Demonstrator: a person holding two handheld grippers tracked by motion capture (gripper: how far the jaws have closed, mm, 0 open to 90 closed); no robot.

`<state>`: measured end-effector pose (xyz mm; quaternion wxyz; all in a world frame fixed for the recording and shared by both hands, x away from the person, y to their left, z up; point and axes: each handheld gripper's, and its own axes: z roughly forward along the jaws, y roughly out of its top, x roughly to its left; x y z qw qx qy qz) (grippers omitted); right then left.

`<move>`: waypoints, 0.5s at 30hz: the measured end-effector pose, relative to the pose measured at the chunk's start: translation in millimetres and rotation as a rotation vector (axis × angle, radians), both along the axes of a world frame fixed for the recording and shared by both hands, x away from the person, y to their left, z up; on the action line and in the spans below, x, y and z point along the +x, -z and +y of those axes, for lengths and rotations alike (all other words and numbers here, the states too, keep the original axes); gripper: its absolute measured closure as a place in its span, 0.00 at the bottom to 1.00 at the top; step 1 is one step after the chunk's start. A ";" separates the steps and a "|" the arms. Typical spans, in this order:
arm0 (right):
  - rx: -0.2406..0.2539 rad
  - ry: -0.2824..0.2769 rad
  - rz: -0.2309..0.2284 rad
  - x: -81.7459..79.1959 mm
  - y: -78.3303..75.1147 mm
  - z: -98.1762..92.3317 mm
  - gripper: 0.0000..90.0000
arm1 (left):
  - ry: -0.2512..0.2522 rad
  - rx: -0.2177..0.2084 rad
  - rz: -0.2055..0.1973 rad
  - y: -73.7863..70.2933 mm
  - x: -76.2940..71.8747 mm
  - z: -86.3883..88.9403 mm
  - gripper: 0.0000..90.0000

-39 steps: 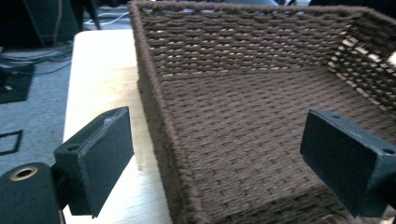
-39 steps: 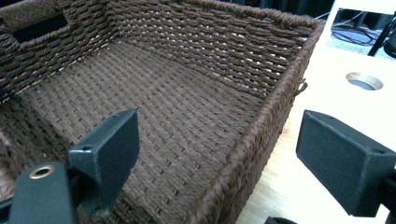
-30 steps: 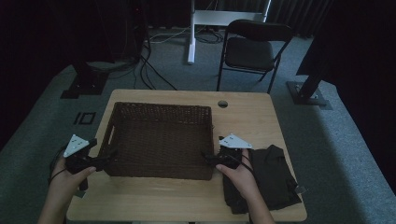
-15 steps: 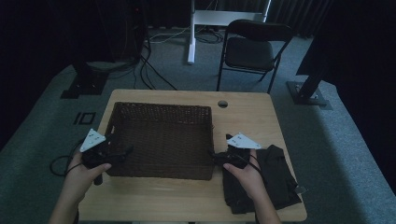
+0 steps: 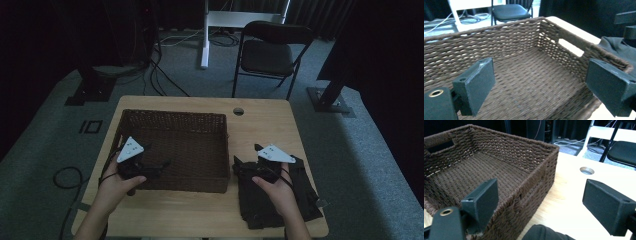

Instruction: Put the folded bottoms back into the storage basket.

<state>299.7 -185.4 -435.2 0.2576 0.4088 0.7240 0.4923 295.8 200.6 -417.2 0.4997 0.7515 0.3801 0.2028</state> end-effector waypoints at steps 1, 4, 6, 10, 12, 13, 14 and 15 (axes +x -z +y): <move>0.003 0.001 -0.002 -0.8 0.0 -2.2 0.15 | 0.008 0.000 -0.001 -0.3 -0.2 -3.2 0.11; 0.003 0.005 -0.007 -3.7 0.3 -8.7 0.15 | 0.030 -0.003 -0.008 -1.8 -0.9 -11.4 0.11; 0.008 0.014 -0.010 -5.7 0.6 -13.6 0.15 | 0.040 -0.004 -0.016 -3.0 -1.8 -16.6 0.11; -0.011 0.030 -0.011 -11.0 0.9 -23.5 0.15 | 0.064 -0.015 -0.021 -3.6 -3.2 -28.0 0.11; -0.017 0.036 -0.010 -13.8 1.4 -28.4 0.14 | 0.081 -0.012 -0.020 -3.3 -3.3 -34.6 0.11; -0.019 0.043 -0.010 -15.3 1.8 -31.0 0.14 | 0.088 -0.013 -0.018 -3.0 -3.3 -38.0 0.11; -0.019 0.045 -0.010 -16.7 2.3 -33.9 0.14 | 0.098 -0.010 -0.017 -2.7 -3.3 -41.5 0.11; -0.014 0.048 -0.010 -17.9 3.0 -36.7 0.14 | 0.106 -0.007 -0.018 -2.4 -3.3 -45.1 0.11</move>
